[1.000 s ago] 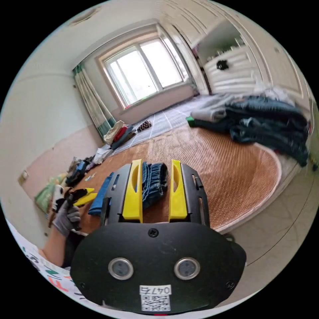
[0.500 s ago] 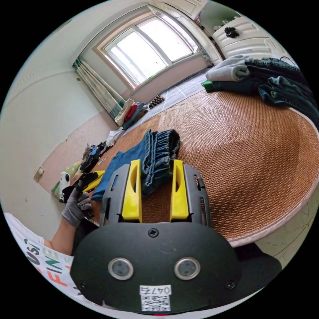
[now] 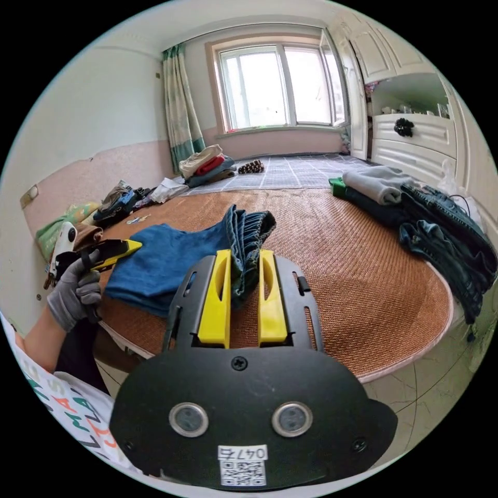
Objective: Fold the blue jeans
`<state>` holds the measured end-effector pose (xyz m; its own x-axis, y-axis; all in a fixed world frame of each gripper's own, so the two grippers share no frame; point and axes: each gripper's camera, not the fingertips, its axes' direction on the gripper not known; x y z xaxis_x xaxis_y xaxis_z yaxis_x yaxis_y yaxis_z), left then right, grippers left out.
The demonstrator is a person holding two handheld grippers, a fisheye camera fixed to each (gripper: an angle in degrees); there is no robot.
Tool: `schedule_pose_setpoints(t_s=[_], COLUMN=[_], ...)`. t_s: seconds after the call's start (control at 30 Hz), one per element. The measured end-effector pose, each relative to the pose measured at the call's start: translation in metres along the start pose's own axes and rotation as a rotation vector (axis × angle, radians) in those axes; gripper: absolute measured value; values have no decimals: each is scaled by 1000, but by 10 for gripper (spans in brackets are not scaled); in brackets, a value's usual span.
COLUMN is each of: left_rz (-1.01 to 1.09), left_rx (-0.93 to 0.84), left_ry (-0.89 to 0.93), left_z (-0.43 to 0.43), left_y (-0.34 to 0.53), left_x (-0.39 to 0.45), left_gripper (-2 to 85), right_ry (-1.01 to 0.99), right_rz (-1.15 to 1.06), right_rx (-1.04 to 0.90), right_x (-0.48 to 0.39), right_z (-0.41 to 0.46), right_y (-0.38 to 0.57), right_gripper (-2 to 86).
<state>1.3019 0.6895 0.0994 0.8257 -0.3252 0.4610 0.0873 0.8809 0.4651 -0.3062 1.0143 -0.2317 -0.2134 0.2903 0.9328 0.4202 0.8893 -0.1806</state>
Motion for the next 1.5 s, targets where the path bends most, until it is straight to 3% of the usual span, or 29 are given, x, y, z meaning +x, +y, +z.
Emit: schedule_pose_setpoints(t_s=[0.27,0.57,0.8,0.97,1.07,1.13,1.2,1.3,1.4,1.5], left_rz=[215,229,149,45,-84,-220,-319,-379,-376,-242], left_rx=[164,426,674,897,944,917,840,843,953,1057], left_ry=[-66,-178,-306,-540,-661,-737,-727,-687,-804,-878], left_z=[-175,-407,-604,-743,-783,-787,-779,-765,-757,-740], left_y=[32,102,154,203,215,221,234,285,333,330], left_x=[64,72,47,39,6,-34,-80,-107,-72,-11], left_gripper=[7,1,2,8,21,38,75,110,106,77], right_ry=[-57,-244,-456,-641,-705,-722,-747,-765,-712,-676], right_rz=[-115,-302,-557,-684,-756,-677,-583,-499,-458,-348], right_rx=[89,159,245,245,115,-100,-193,-168,-169,-185], right_x=[-105,-276,-495,-681,-806,-867,-872,-838,-784,-725], right_z=[-20,11,68,139,221,311,356,382,400,418], right_y=[-75,-202,-331,-412,-448,-452,-438,-398,-360,-346], right_gripper=[39,38,38,42,66,110,118,113,96,83])
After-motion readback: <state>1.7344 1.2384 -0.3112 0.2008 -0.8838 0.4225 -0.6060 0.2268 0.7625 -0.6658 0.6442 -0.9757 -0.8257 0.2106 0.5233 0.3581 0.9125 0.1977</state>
